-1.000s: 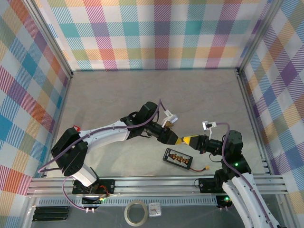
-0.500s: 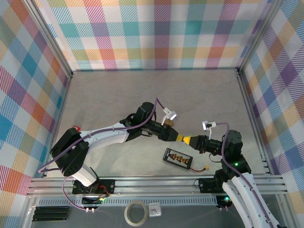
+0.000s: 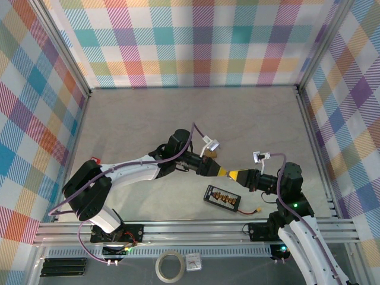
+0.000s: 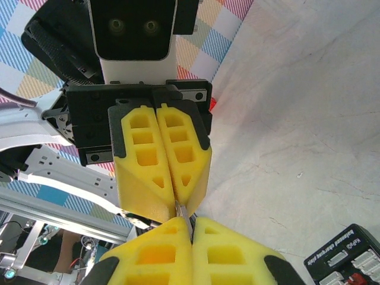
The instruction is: Unlock with the key
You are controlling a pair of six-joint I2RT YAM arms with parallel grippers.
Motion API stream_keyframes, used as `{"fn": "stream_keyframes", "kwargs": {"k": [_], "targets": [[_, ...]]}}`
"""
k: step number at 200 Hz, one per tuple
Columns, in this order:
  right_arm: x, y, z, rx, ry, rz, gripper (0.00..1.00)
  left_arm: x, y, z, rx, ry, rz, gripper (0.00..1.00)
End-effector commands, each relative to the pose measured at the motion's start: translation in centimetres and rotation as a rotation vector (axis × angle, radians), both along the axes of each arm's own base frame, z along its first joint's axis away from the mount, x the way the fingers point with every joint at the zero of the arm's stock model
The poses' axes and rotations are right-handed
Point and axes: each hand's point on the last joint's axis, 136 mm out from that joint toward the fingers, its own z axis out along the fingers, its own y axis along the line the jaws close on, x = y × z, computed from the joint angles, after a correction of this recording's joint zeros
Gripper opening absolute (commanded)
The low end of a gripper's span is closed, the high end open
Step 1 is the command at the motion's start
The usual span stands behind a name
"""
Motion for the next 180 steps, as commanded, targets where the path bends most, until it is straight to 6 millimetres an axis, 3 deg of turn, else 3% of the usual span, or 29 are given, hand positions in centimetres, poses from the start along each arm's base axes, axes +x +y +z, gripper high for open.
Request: {"fn": "stream_keyframes", "kwargs": {"k": [1,19,44,58,180], "targets": [[-0.2,0.1,1.1,0.005,-0.054,0.016,0.0,-0.1,0.2,1.0,-0.038,-0.026,-0.011,0.0],[-0.6,0.3,1.1,0.009,-0.06,0.039,0.01,-0.1,0.1,1.4,-0.057,-0.029,-0.02,0.0],[-1.1,0.3,1.3,0.01,-0.087,0.062,0.25,-0.4,0.1,1.4,-0.069,-0.035,-0.037,0.0],[-1.4,0.4,1.6,0.011,-0.109,0.073,0.31,-0.7,0.2,1.4,-0.078,-0.038,-0.052,0.0],[-1.6,1.0,1.5,0.02,-0.066,0.15,0.18,-1.3,0.3,0.6,-0.056,-0.036,-0.103,0.0]]}}
